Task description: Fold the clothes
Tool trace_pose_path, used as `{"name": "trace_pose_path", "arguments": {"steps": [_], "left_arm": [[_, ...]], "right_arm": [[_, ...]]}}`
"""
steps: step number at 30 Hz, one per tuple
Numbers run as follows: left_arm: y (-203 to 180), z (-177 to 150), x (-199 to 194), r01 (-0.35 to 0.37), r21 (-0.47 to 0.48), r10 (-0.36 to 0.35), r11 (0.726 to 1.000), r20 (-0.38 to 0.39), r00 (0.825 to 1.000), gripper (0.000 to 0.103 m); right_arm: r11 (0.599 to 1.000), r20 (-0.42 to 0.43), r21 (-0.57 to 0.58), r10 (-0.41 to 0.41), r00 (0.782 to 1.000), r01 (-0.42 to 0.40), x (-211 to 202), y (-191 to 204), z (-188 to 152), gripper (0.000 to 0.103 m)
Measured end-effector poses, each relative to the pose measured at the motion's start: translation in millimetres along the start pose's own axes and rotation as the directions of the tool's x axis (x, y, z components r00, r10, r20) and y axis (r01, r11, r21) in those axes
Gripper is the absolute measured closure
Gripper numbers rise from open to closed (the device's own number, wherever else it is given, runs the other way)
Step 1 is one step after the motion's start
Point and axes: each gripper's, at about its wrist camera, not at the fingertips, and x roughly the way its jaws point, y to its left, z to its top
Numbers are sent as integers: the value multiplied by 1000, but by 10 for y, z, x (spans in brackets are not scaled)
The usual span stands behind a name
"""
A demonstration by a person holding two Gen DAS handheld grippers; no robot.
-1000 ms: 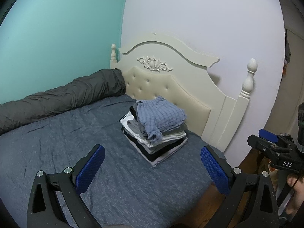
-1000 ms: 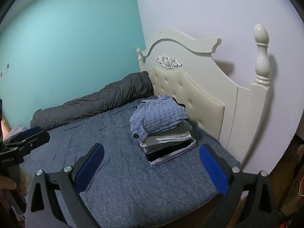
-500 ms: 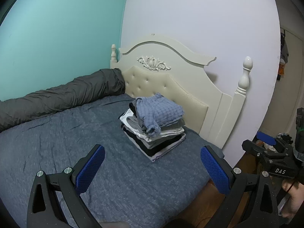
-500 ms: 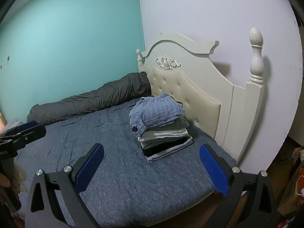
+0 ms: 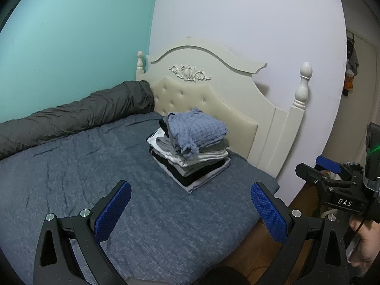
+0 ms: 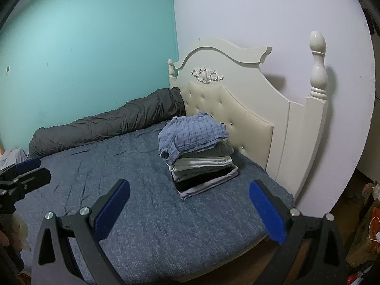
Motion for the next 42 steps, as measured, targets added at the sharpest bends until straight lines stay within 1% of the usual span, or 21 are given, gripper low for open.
{"name": "trace_pose_path", "arguments": {"steps": [16, 42], "left_arm": [[86, -64, 37, -21, -19, 21, 1000, -6, 1000, 0], [77, -90, 34, -31, -23, 30, 999, -2, 1000, 0]], "right_arm": [[1000, -5, -18, 8, 1000, -8, -50, 113, -101, 2], [1000, -14, -4, 7, 1000, -7, -20, 70, -170, 2]]}}
